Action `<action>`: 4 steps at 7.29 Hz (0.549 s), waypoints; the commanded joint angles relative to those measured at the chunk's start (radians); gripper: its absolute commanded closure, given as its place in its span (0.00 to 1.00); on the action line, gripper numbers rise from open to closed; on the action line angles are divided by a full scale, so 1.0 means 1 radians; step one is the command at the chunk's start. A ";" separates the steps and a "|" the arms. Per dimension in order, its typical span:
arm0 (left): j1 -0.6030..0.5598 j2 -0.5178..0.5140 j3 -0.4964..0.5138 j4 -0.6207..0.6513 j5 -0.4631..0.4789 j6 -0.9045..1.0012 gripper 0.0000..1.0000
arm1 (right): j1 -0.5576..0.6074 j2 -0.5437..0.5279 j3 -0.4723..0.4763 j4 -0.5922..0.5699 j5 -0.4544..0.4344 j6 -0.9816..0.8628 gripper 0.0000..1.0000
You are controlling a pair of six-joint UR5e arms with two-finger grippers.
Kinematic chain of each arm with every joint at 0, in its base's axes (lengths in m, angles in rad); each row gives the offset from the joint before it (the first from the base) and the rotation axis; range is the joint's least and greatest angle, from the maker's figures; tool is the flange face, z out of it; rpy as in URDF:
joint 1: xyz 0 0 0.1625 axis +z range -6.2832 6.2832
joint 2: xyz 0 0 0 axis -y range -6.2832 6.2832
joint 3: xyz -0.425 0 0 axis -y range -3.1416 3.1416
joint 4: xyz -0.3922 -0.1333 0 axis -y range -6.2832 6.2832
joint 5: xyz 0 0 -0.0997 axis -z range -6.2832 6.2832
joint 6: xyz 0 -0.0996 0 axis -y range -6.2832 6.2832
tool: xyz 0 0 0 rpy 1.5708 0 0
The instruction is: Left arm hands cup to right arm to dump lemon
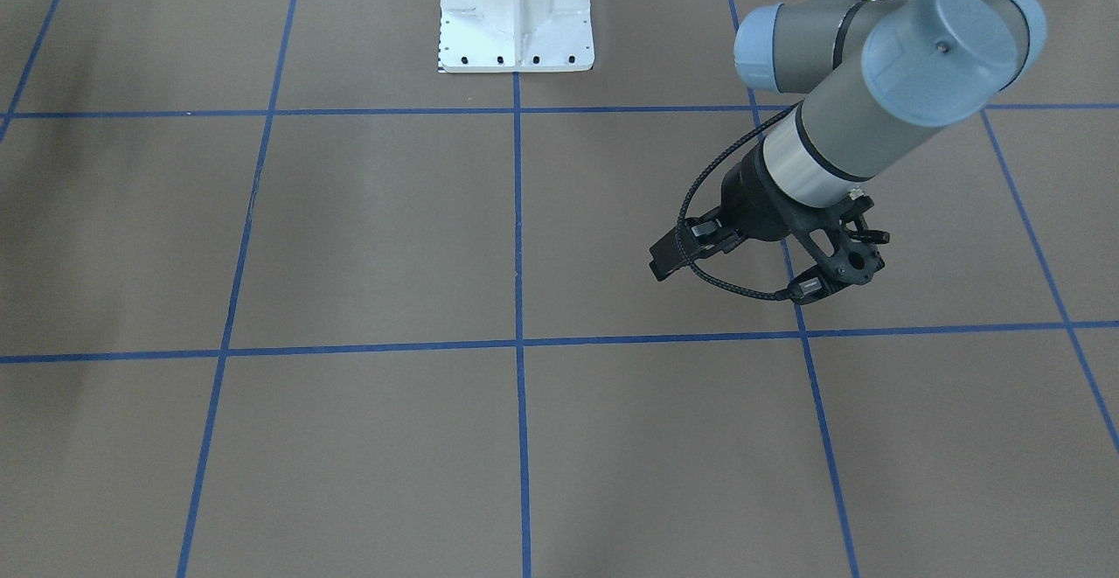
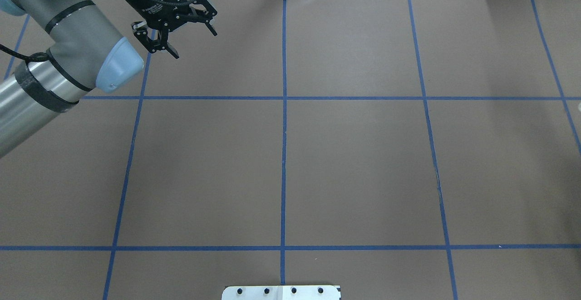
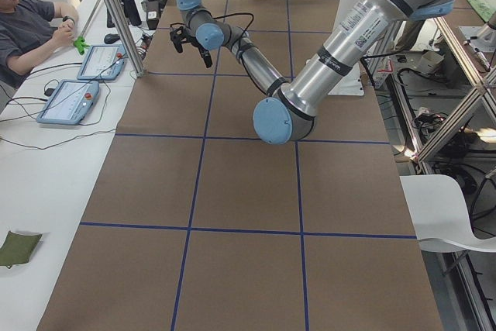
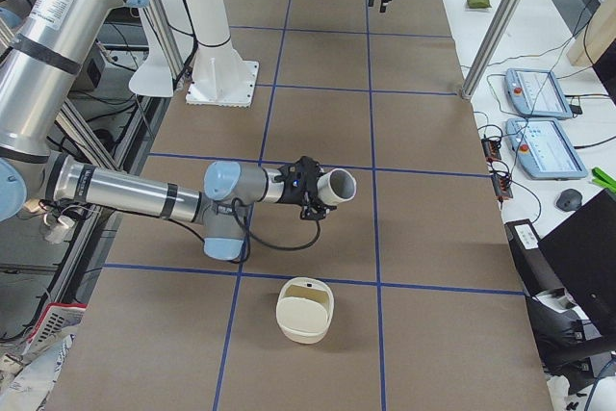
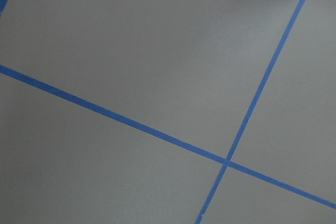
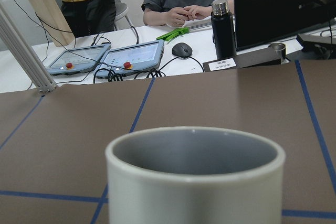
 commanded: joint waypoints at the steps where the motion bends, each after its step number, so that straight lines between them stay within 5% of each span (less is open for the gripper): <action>1: -0.006 0.001 -0.002 0.000 0.001 0.002 0.00 | 0.093 0.002 -0.199 0.265 0.097 0.185 0.92; 4: -0.011 0.000 -0.008 0.000 0.002 0.002 0.00 | 0.153 0.040 -0.349 0.414 0.117 0.534 0.93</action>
